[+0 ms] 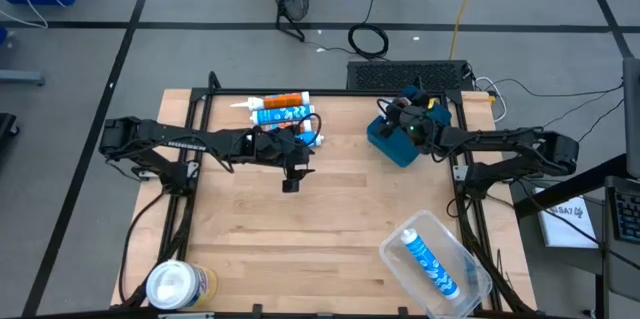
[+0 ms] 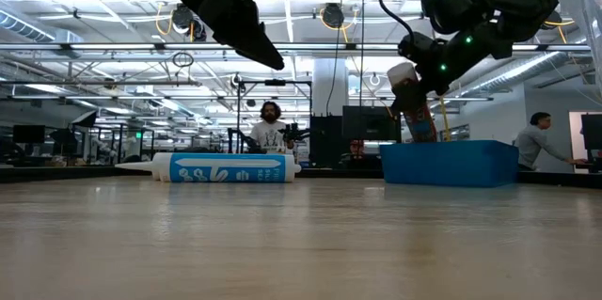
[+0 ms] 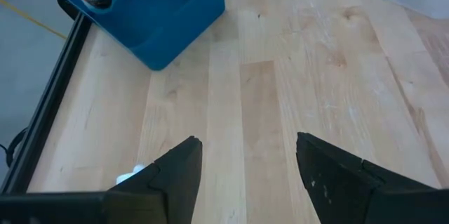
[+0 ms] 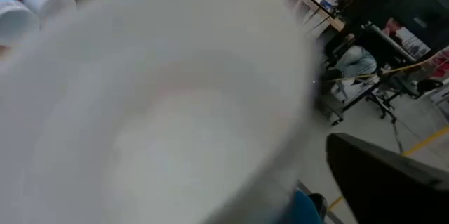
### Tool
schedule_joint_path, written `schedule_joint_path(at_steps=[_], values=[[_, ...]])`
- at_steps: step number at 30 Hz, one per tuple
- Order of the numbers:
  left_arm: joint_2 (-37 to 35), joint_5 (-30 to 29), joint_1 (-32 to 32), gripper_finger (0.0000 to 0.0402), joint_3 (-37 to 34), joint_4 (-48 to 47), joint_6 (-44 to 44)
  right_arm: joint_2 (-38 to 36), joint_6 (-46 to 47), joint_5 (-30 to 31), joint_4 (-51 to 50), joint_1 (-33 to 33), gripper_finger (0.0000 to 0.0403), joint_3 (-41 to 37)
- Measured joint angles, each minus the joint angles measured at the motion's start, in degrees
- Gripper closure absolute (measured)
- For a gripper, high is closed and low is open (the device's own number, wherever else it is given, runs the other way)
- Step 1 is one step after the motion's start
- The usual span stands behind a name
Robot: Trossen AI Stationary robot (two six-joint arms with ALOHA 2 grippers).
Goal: Pick & place silicon tubes, Sealant and Lysol wipes
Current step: Put the bottom orange sealant into the blue bin, then put the bottom blue sealant into the transparent bin
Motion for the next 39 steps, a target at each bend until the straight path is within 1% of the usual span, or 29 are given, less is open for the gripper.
schedule_joint_path(at_steps=[2,7,12,17,29,39], values=[[0.0,0.0,0.0,0.0172,0.0,0.0,0.0,0.0,1.3,0.0,0.1,0.0,0.0013,0.0],[0.0,0.0,0.0,0.0172,0.0,0.0,-0.1,0.0,2.0,-0.2,0.1,0.1,0.0025,0.0],[0.0,0.0,0.0,0.0172,0.0,0.0,-0.1,0.0,4.5,-0.3,0.0,1.0,0.0024,0.0],[0.0,0.0,0.0,0.0172,0.0,0.0,-0.1,0.0,6.3,-3.2,0.5,3.0,0.0023,0.0],[0.0,0.0,0.0,0.0172,0.0,0.0,0.0,-0.1,9.6,-3.1,1.5,5.4,0.0021,0.0],[0.0,0.0,0.0,0.0172,0.0,0.0,0.0,-0.1,11.2,-3.1,1.4,5.4,0.0021,0.0]])
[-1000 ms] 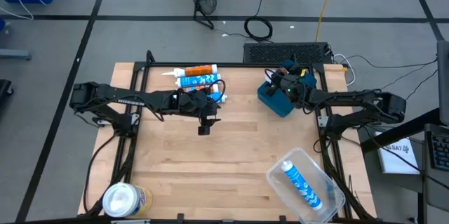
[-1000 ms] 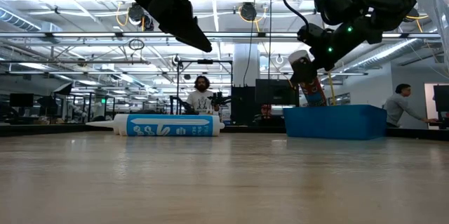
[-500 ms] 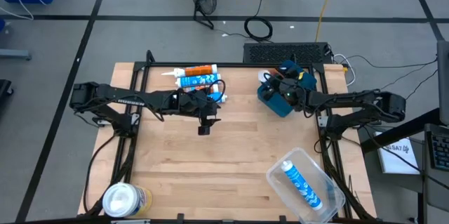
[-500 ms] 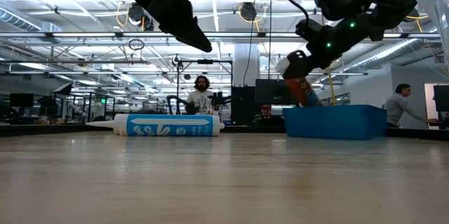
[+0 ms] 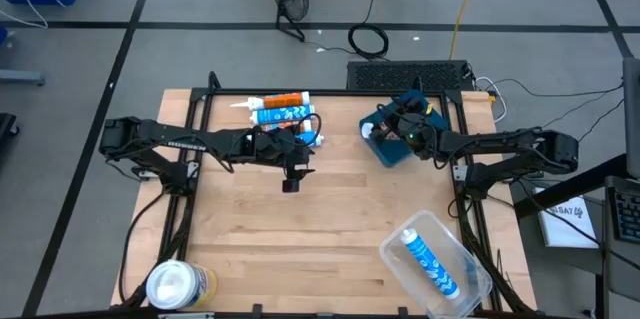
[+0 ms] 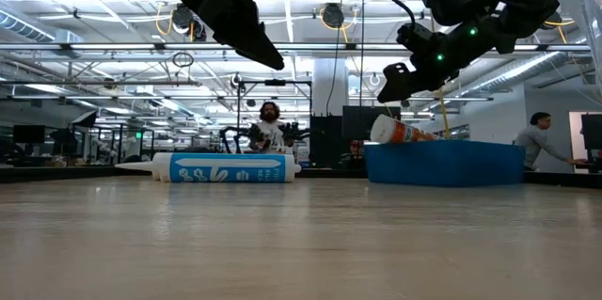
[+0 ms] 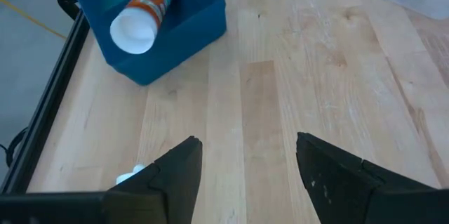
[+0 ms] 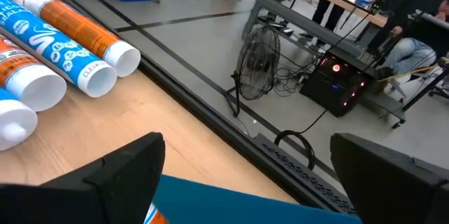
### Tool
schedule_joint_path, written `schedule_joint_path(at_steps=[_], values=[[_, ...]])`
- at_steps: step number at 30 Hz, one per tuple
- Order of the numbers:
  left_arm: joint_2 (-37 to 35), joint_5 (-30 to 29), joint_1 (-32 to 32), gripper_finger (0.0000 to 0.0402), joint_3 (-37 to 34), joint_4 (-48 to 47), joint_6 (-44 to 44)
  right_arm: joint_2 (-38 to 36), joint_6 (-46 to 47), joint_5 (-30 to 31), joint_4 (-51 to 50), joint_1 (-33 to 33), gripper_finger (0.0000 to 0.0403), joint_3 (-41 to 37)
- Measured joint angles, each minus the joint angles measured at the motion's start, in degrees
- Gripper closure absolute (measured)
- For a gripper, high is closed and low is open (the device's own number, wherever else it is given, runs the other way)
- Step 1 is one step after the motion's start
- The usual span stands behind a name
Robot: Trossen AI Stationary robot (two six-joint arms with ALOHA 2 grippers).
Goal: Pick & place silicon tubes, Sealant and Lysol wipes
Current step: Put the bottom blue sealant into the transparent bin
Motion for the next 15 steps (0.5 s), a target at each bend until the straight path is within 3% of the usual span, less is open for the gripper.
schedule_joint_path(at_steps=[6,15], values=[[0.0,0.0,0.0,0.0172,0.0,0.0,0.0,0.0,1.0,-1.1,-0.1,0.8,0.0021,0.0],[0.0,0.0,0.0,0.0172,0.0,0.0,0.0,0.0,6.2,-13.1,0.2,1.1,0.0025,0.0]])
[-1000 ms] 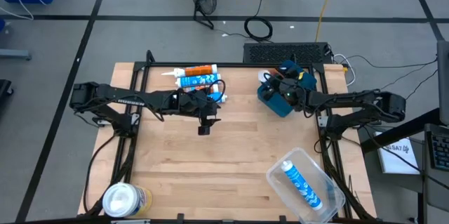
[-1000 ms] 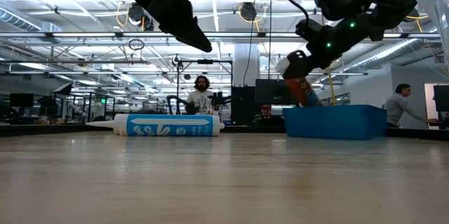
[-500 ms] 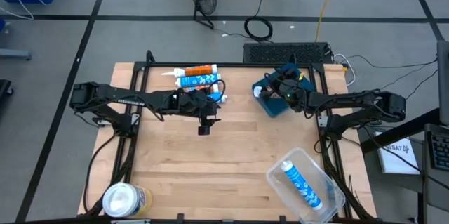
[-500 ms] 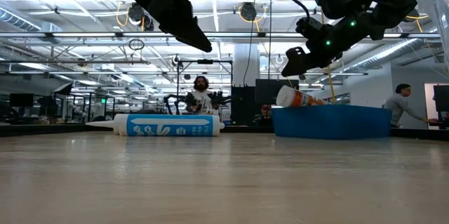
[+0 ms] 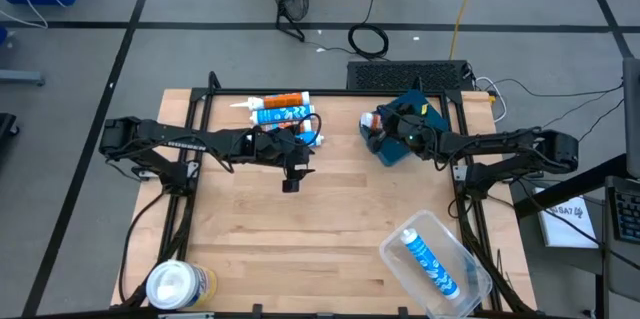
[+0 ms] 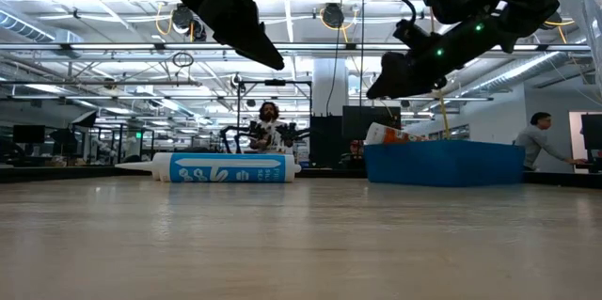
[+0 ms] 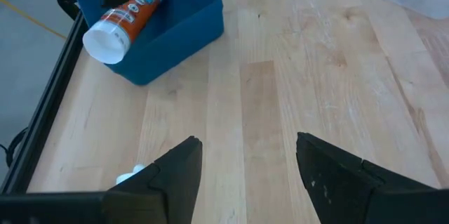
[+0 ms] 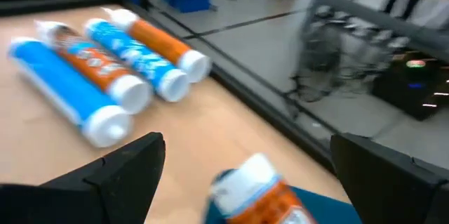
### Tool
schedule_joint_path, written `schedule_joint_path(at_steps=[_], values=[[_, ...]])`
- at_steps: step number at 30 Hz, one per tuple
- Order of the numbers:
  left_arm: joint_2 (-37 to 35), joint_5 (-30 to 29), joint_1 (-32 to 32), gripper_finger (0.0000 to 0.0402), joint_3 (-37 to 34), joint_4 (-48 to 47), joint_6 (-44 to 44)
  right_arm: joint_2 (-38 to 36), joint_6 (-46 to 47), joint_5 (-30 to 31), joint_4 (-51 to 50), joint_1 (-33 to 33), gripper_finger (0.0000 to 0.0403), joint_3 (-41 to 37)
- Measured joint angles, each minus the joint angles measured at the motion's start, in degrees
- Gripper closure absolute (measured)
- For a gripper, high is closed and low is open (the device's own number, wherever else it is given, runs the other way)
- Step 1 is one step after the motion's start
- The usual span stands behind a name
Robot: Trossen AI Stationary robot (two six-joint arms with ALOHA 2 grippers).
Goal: Pick & place silicon tubes, Sealant and Lysol wipes
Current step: Put the bottom blue sealant into the transparent bin
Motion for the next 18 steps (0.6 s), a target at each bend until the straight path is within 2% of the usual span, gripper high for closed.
schedule_joint_path(at_steps=[9,13,18], values=[[0.0,0.0,0.0,0.0172,0.0,-2.5,-5.6,0.0,5.3,-20.3,4.1,0.2,0.0026,0.0],[0.0,-0.6,0.0,0.0172,0.0,-9.5,-3.7,0.0,5.5,-24.6,6.2,1.9,0.0026,0.0],[0.0,-8.2,1.5,0.0172,0.0,-17.6,-11.6,0.0,2.6,-27.3,9.6,5.3,0.0026,0.0]])
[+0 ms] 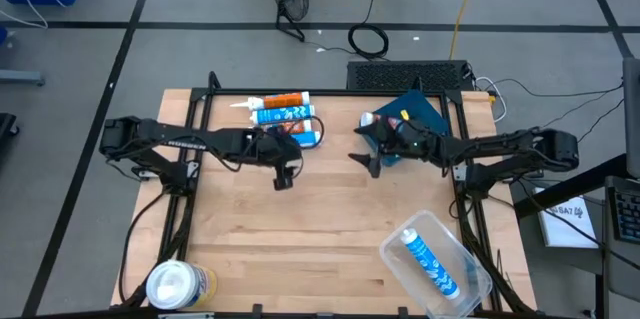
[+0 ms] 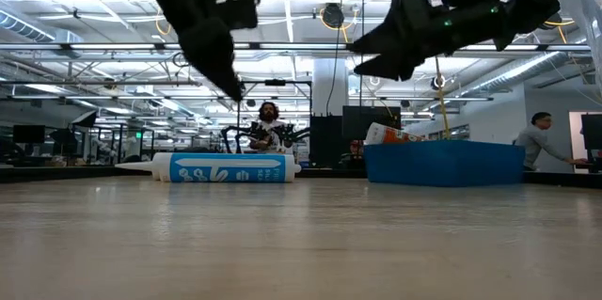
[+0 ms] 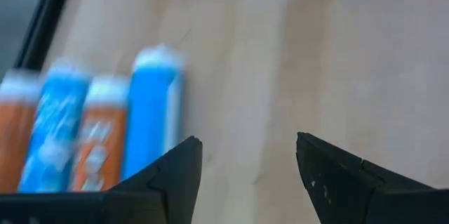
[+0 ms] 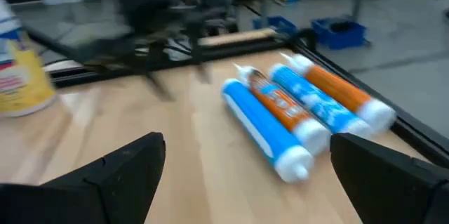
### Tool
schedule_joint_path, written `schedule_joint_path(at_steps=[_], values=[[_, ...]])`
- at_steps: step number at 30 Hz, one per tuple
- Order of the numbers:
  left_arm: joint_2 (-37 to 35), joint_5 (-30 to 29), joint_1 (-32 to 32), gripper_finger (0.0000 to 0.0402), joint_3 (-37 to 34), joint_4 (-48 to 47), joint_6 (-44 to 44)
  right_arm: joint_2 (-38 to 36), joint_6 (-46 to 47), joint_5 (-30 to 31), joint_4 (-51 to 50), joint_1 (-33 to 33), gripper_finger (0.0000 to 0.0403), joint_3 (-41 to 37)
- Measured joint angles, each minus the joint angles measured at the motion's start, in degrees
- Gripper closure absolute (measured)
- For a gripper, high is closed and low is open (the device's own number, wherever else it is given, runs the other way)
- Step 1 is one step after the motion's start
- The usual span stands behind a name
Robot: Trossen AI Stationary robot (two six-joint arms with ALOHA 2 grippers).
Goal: Pick & place silicon tubes, Sealant and Lysol wipes
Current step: Put the bottom blue sealant into the transparent bin
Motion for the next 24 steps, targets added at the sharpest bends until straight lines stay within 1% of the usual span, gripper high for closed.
schedule_joint_path(at_steps=[3,8,10,13,15,17,22,24], values=[[0.0,-0.7,3.0,0.0172,0.0,-4.0,-4.2,0.0,-2.2,-0.1,1.8,1.9,0.0026,0.0],[0.7,-0.6,10.5,0.0172,0.0,-6.7,-9.0,0.0,-5.1,-0.1,3.5,4.6,0.0026,0.0],[1.3,1.2,13.2,0.0171,0.0,-6.8,-9.2,0.0,-6.3,-0.2,3.6,5.6,0.0026,0.0],[3.2,5.5,16.2,0.0171,0.0,-7.6,-7.6,0.0,-7.3,-0.2,3.5,6.9,0.0026,0.0],[5.5,8.2,17.1,0.0171,0.0,-6.9,-5.8,0.0,-8.4,-0.2,2.9,7.7,0.0026,0.0],[8.6,9.5,17.5,0.0171,0.0,-6.8,-3.1,0.0,-9.4,-0.2,2.7,8.4,0.0026,0.0],[15.0,6.4,17.8,0.0171,0.3,-3.8,0.3,0.0,-9.7,-0.2,2.7,9.0,0.0026,0.0],[16.5,6.6,17.7,0.0171,0.3,-3.6,0.7,0.0,-9.7,-0.1,2.7,9.0,0.0026,0.0]])
